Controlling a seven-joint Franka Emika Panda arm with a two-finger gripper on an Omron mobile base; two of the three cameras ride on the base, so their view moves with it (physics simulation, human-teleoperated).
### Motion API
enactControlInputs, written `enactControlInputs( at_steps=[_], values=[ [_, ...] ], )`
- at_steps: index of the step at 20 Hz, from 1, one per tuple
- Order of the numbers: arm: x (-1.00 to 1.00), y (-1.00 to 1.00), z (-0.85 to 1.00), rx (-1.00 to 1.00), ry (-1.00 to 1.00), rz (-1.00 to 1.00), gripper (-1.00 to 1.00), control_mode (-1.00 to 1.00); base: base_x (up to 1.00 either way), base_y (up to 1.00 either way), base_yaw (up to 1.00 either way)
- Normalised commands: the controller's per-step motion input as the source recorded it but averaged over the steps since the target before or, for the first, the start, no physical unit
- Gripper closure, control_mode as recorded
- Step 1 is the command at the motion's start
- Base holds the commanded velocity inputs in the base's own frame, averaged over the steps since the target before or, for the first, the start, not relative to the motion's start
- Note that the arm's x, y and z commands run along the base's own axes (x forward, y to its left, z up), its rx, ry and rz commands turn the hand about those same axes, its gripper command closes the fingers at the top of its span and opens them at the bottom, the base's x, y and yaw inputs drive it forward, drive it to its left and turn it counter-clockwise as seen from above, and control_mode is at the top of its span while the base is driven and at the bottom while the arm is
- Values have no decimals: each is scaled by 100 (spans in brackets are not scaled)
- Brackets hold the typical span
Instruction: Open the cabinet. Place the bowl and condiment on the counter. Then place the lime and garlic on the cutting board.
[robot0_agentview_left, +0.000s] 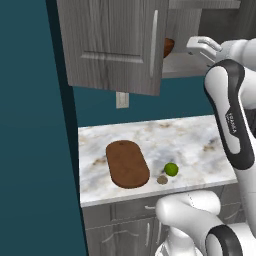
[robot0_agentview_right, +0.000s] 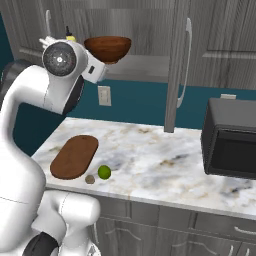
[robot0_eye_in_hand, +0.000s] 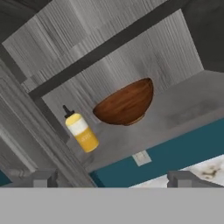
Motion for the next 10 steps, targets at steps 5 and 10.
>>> enactControlInputs(
  at_steps=[5,10],
  values=[
    [28,-9,-9,3,0,4,-100,-100,0,0,0],
    [28,0,-7,2,0,3,-100,-100,0,0,0]
  ],
)
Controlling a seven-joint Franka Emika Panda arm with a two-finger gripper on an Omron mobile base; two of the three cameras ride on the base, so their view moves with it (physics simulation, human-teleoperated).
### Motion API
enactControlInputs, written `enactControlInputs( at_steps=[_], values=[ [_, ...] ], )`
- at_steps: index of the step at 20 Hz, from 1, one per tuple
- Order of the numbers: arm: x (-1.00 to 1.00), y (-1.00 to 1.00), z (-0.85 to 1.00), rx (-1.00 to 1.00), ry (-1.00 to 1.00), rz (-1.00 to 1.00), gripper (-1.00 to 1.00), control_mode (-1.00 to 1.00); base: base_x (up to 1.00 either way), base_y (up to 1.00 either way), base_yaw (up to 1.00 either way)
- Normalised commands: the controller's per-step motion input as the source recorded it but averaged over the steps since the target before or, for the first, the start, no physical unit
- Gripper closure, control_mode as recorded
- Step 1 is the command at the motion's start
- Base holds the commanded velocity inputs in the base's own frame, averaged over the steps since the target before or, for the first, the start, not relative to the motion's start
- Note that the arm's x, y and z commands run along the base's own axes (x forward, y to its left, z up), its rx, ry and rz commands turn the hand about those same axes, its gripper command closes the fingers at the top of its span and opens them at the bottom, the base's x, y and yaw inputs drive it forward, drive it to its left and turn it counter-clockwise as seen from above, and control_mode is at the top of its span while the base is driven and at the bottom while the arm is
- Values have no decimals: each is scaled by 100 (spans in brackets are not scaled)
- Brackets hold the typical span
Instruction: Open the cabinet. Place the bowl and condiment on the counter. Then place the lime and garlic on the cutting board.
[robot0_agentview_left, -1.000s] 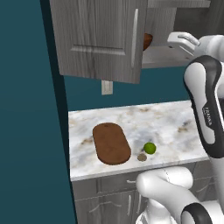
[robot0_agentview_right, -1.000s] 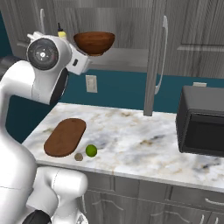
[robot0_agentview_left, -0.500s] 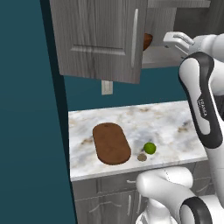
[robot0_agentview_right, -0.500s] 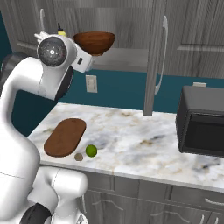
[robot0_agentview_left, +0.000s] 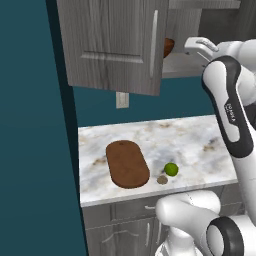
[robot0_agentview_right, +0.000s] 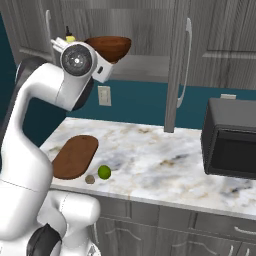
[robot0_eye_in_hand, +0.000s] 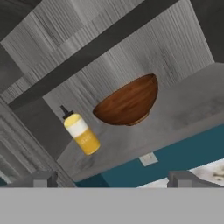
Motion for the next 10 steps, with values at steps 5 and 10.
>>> enactControlInputs(
  at_steps=[5,10],
  values=[
    [22,0,0,2,0,1,-100,-100,0,0,0],
    [18,0,0,1,0,0,-100,-100,0,0,0]
  ],
)
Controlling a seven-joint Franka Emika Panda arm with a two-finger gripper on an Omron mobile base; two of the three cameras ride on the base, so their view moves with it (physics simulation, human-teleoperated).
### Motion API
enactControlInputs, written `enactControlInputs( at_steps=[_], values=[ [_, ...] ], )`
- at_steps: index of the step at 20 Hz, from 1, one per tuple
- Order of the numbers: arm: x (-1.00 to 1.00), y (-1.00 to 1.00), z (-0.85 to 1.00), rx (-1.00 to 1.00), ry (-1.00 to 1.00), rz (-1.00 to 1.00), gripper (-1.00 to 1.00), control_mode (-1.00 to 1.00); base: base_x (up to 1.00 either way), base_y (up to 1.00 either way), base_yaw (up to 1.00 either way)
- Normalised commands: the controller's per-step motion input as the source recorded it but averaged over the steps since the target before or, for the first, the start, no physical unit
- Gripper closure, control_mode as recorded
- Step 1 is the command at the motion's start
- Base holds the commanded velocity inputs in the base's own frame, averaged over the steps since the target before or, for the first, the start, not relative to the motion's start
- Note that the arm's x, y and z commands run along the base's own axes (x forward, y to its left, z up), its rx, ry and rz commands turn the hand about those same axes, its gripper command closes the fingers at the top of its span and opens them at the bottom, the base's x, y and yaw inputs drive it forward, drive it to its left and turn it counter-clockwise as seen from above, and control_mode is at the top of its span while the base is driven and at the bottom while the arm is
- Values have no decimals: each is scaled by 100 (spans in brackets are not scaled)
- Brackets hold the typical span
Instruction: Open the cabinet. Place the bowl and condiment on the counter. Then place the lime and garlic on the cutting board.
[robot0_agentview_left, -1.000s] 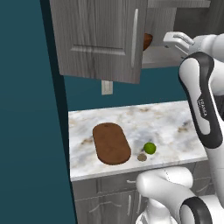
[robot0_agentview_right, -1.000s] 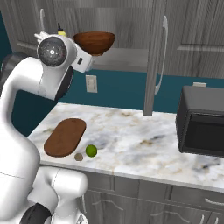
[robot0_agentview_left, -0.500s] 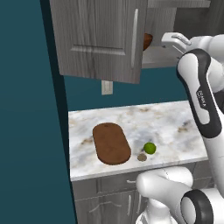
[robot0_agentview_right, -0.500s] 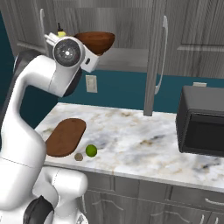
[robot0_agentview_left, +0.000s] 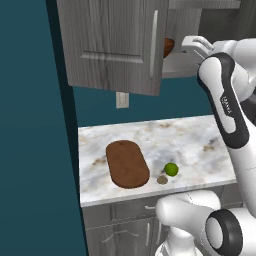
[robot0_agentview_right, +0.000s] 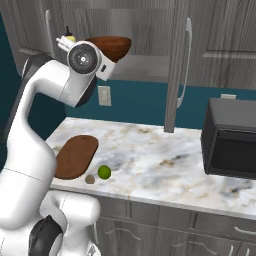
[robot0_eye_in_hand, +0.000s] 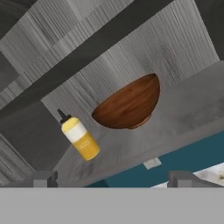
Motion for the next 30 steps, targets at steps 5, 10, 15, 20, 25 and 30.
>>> enactControlInputs(
  at_steps=[5,10,15,20,25,30],
  values=[
    [13,6,0,0,0,0,-100,-100,0,0,0],
    [21,20,-7,0,1,1,-100,-100,0,0,0],
    [26,20,-12,0,2,2,-100,-100,0,0,0],
    [18,15,-4,0,1,2,-100,-100,0,0,0],
    [8,-6,-1,6,0,4,-100,-100,0,0,0],
    [9,-18,-3,10,0,5,-100,-100,0,0,0]
  ],
)
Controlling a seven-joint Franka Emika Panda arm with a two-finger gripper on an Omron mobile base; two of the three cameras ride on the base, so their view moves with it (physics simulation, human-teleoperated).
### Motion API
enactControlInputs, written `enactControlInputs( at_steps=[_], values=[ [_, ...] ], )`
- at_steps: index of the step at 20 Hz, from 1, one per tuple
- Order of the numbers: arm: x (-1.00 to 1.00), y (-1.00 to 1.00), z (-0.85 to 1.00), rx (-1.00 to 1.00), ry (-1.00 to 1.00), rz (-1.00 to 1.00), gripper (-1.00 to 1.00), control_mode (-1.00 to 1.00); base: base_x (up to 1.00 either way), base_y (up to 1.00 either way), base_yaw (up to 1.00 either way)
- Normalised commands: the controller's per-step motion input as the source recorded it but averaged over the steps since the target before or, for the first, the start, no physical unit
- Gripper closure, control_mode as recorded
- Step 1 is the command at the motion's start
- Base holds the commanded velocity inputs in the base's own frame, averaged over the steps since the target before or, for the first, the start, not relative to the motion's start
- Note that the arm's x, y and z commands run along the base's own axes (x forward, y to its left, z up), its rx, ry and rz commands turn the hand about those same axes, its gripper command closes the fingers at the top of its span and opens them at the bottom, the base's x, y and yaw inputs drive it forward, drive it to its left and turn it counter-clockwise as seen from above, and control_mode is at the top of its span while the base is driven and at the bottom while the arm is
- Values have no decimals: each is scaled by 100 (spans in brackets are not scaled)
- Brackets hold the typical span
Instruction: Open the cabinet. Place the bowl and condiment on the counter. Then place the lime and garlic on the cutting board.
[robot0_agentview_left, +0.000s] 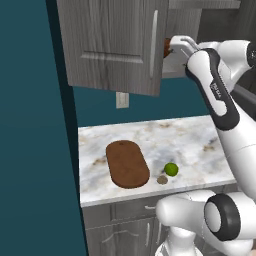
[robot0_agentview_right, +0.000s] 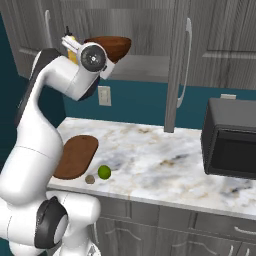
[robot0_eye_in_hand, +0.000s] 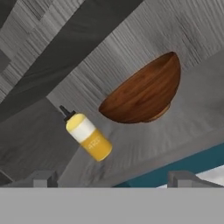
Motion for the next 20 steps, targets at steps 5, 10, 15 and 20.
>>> enactControlInputs(
  at_steps=[5,10,15,20],
  values=[
    [40,-1,-8,7,0,5,-100,-100,0,0,0],
    [42,0,-9,5,0,5,-100,-100,0,0,0],
    [33,3,-2,3,0,3,-100,-100,0,0,0],
    [16,23,0,0,2,0,-100,-100,0,0,0]
  ],
)
